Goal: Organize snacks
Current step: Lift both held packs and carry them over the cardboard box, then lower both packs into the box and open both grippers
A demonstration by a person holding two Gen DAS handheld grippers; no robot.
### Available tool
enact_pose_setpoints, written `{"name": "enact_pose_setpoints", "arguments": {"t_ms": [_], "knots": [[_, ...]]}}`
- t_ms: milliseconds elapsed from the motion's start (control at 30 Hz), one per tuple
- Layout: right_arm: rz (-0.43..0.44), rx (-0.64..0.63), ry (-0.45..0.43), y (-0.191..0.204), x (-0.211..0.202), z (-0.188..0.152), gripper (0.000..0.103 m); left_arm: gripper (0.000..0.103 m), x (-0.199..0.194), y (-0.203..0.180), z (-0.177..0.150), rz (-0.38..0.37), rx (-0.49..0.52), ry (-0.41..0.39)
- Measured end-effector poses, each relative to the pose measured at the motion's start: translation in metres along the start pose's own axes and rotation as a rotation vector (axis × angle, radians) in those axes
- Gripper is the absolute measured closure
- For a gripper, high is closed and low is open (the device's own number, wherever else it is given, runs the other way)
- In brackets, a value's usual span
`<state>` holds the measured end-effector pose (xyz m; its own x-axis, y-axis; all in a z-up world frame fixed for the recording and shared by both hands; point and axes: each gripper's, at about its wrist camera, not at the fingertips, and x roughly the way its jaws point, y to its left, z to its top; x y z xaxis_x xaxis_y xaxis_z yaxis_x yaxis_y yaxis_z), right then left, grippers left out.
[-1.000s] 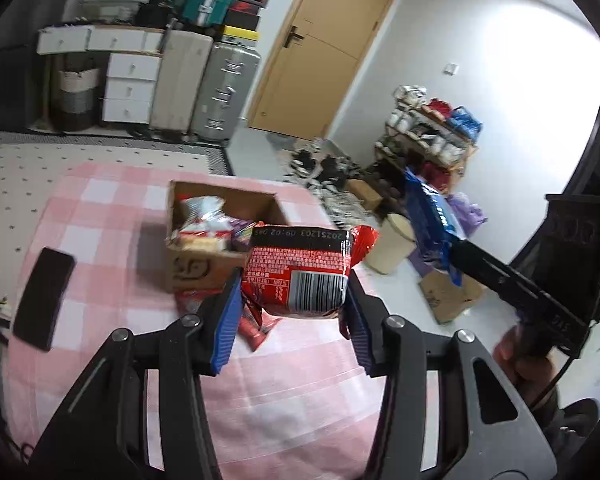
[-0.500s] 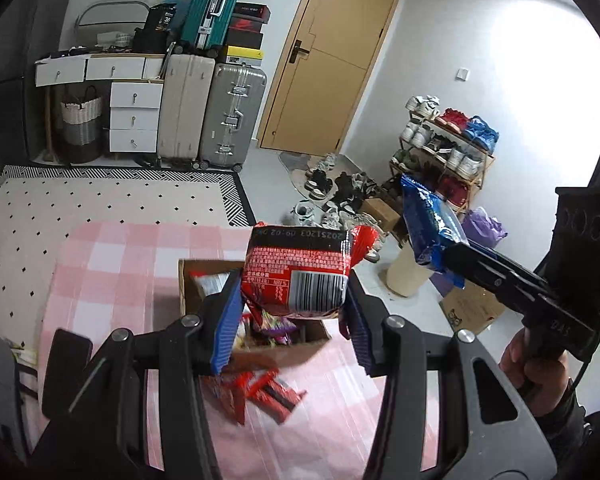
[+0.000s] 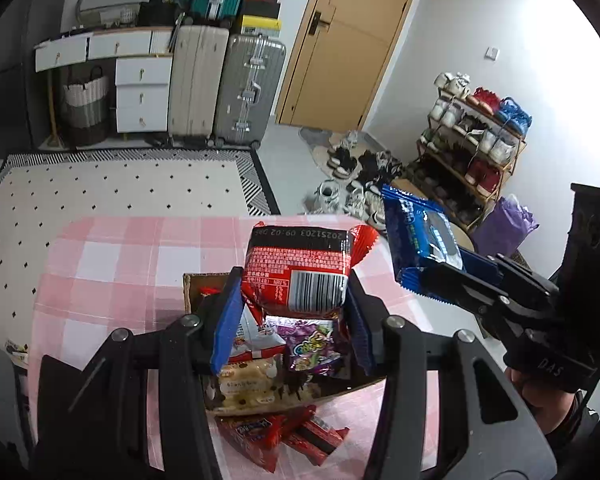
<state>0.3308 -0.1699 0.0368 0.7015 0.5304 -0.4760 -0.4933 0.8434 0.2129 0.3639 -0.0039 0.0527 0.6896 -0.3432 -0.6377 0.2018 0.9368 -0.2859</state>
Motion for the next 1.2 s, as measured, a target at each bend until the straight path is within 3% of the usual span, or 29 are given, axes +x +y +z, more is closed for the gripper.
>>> {"name": "enact_pose_setpoints", "arguments": {"t_ms": [233, 433, 600, 867, 933, 1100, 1200], "knots": [[-0.012, -0.028, 0.060, -0.015, 0.040, -0.011, 0.062, 0.058, 0.054, 0.016, -0.018, 0.033, -0.002, 0.029], [-0.038, -0.052, 0.089, -0.022, 0.063, -0.022, 0.062, 0.058, 0.081, 0.025, -0.029, 0.004, -0.016, 0.080], [-0.038, -0.042, 0.066, -0.023, 0.062, -0.026, 0.062, 0.031, 0.089, 0.028, -0.032, 0.006, -0.017, 0.101], [-0.035, -0.047, 0.029, -0.016, 0.029, -0.030, 0.058, 0.029, 0.054, 0.033, -0.046, 0.013, -0.036, 0.056], [-0.029, -0.042, 0.013, -0.011, 0.017, -0.032, 0.050, 0.028, 0.039, 0.031, -0.052, 0.028, -0.032, 0.029], [-0.013, -0.036, -0.033, 0.004, -0.019, -0.049, 0.049, 0.025, 0.001, 0.027, -0.068, 0.089, 0.003, -0.040], [-0.008, -0.040, -0.055, 0.014, -0.038, -0.065, 0.031, 0.022, -0.021, 0.019, -0.080, 0.103, 0.025, -0.070]]}}
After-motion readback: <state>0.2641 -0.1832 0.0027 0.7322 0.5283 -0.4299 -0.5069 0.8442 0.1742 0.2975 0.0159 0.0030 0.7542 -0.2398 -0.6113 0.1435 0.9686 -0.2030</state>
